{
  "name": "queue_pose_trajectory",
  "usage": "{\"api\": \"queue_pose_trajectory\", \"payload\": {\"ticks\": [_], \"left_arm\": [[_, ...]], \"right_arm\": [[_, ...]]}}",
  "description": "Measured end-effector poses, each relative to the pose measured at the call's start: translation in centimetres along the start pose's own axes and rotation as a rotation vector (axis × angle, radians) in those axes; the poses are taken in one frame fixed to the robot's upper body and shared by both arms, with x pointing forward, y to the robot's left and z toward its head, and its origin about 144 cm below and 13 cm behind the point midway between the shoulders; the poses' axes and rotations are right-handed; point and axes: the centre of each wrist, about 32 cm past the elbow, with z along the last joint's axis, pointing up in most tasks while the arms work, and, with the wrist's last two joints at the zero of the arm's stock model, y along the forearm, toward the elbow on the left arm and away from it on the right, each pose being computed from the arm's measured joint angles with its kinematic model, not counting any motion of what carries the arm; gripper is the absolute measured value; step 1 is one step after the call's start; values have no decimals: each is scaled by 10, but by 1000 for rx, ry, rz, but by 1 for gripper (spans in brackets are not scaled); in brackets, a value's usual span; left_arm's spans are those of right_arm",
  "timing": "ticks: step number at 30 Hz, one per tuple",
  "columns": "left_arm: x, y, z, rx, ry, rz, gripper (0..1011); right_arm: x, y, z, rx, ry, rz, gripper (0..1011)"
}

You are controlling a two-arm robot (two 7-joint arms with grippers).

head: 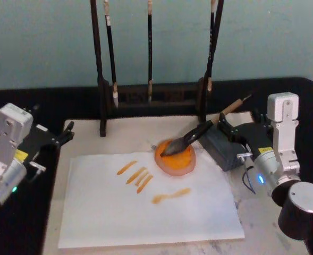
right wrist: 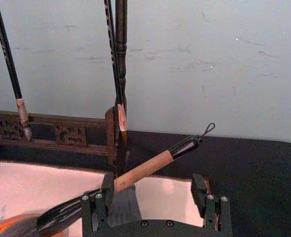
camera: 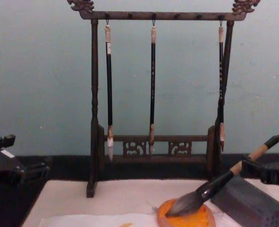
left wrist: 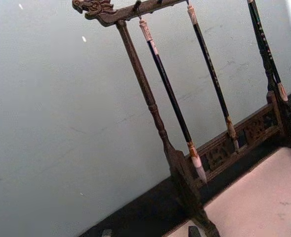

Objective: Pick up the brush from the inkstone, write on the paper, then place the brush back to its original position.

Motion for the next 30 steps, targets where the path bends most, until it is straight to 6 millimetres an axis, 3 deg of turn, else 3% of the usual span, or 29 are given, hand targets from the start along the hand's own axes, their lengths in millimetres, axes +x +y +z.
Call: {"api": "queue_pose_trajectory", "payload": {"ticks": [30], "left_arm": [[0,0,0,0,0,0,1001]], "right_arm": [[0,0,0,1,1,0,1000]]}}
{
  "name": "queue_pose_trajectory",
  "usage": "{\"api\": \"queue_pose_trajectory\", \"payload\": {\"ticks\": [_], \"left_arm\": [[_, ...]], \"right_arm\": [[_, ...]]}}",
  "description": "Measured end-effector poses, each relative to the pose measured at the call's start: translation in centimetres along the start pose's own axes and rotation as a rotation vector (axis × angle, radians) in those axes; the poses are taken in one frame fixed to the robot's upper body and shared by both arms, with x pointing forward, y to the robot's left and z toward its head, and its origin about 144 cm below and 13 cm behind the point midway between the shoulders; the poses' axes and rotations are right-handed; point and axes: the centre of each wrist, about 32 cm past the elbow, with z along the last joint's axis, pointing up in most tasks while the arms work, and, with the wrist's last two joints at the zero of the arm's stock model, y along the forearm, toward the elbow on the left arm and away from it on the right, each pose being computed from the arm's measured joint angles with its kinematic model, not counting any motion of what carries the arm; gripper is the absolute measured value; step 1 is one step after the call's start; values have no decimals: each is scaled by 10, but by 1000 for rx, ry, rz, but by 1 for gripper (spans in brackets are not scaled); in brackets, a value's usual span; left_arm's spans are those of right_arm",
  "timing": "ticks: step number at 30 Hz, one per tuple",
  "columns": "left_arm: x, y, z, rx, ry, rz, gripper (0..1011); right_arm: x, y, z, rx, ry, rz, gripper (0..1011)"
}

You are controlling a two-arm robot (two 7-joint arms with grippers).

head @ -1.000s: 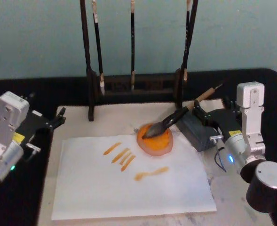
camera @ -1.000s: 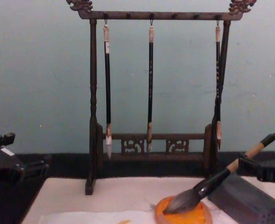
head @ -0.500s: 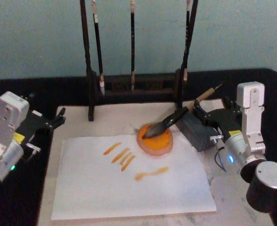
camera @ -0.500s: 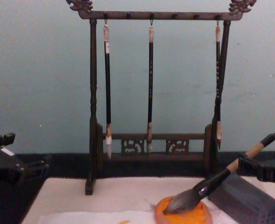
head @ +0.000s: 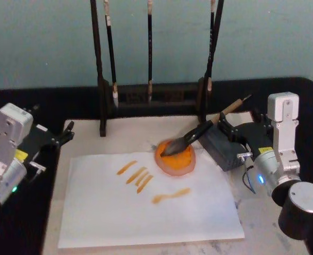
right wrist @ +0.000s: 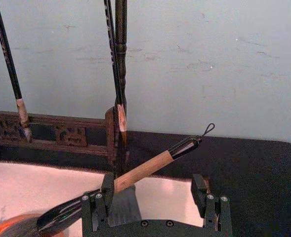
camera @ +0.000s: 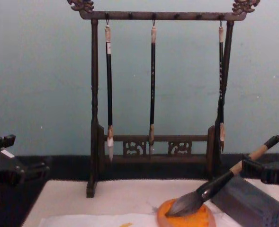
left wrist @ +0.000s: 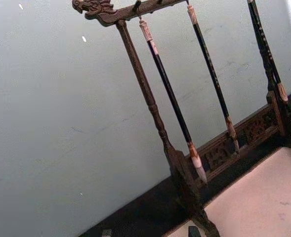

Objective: Pick up the brush from the inkstone, write on the paper, then place the brush back to its original position.

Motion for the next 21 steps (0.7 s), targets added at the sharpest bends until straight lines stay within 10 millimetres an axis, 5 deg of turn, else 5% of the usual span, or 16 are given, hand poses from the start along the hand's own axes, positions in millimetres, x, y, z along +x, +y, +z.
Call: {"api": "queue_pose_trajectory", "payload": {"ticks": [21], "left_arm": [[0,0,0,0,0,0,1001]], "right_arm": [[0,0,0,0,0,0,1000]]}}
